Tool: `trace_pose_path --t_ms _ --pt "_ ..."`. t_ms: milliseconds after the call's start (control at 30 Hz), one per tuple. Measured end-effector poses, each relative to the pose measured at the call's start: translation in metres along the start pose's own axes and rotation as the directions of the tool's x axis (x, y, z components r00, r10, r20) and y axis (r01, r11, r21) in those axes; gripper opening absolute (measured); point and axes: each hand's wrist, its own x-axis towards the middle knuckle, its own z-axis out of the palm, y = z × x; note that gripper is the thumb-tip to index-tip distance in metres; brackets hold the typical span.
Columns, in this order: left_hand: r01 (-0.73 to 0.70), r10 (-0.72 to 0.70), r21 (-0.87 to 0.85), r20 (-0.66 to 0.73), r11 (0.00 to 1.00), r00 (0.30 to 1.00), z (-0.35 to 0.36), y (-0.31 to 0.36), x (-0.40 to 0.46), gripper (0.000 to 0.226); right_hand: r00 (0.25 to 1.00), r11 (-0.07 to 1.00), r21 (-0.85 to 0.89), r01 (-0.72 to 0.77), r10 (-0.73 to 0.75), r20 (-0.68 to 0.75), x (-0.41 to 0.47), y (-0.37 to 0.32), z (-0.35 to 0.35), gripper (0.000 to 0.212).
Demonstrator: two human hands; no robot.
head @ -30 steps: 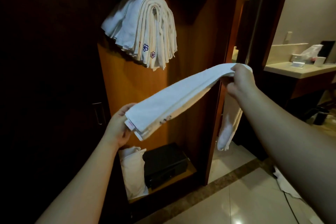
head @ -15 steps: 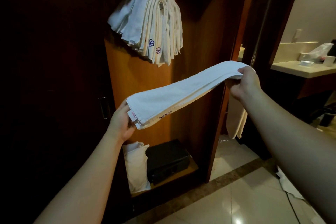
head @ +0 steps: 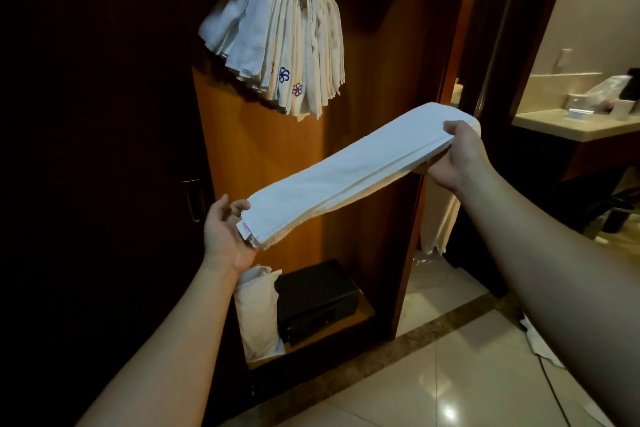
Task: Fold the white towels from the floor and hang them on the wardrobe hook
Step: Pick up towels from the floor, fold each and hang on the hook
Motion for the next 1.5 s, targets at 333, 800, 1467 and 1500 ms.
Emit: trace_pose_path --t_ms 333,800,1467,1500 --pt "0.287 -0.259 0.321 -0.127 0.903 0.958 0.0 -0.069 0.031 0.038 0.984 0.994 0.106 -0.019 0.0 0.176 -0.002 -0.01 0.044 0.043" --pt "-0.277 0.243 0.557 0.137 0.783 0.96 0.113 -0.066 0.008 0.037 0.963 0.801 -0.536 0.268 -0.198 0.185 0.004 0.001 0.114 0.019" --pt "-0.299 0.269 0.365 0.133 0.882 0.954 0.199 0.044 0.085 0.049 0.913 0.597 -0.723 0.347 -0.391 0.116 0.056 -0.029 0.134 0.046" --pt "-0.301 0.283 0.353 0.102 0.886 0.954 0.201 0.051 0.089 0.044 0.912 0.588 -0.729 0.35 -0.391 0.122 0.06 -0.028 0.135 0.048"
